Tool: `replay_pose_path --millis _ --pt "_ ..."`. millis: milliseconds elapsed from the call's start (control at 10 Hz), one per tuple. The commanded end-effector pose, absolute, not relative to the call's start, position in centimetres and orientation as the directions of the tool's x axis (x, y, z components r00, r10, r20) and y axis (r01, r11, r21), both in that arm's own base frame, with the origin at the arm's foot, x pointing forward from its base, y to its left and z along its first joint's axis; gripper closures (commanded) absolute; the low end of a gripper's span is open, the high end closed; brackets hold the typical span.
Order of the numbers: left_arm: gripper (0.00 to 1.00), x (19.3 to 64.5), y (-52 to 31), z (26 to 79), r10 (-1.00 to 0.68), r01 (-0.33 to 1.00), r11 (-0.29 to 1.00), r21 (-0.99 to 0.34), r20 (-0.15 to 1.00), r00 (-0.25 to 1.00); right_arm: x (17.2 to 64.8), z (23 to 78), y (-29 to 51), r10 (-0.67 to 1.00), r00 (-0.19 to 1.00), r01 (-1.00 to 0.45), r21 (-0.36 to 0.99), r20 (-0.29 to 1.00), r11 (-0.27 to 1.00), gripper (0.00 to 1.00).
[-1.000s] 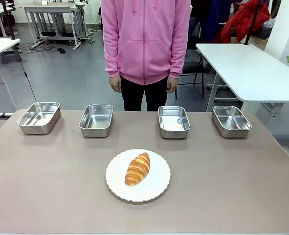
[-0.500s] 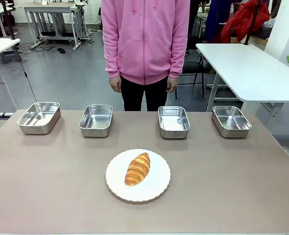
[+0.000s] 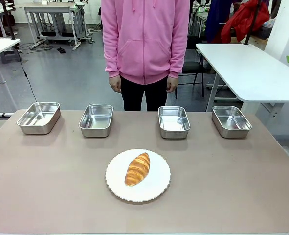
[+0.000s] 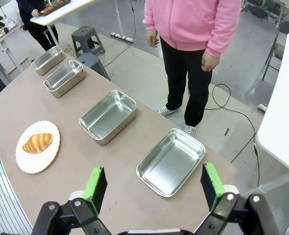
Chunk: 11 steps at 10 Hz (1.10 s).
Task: Place the bread in the container.
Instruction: Place the Butter Roll into the Airtight Container indicated by the human.
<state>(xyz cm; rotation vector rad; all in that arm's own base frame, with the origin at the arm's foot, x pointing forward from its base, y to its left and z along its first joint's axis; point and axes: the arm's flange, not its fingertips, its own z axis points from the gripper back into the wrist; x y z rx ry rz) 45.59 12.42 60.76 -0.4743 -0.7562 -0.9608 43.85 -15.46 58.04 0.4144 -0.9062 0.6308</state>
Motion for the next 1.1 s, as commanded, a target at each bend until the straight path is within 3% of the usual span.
replay_pose_path --millis 0,1000 --pt "0.0 45.53 12.36 60.9 -0.55 0.866 0.499 -0.034 0.76 0.346 44.09 58.09 -15.45 0.32 0.44 -0.667 0.067 0.839 0.742 0.0" --pt "0.0 45.53 12.36 60.9 -0.55 0.866 0.499 -0.034 0.76 0.346 44.09 58.09 -15.45 0.32 0.44 -0.667 0.067 0.839 0.742 0.0"
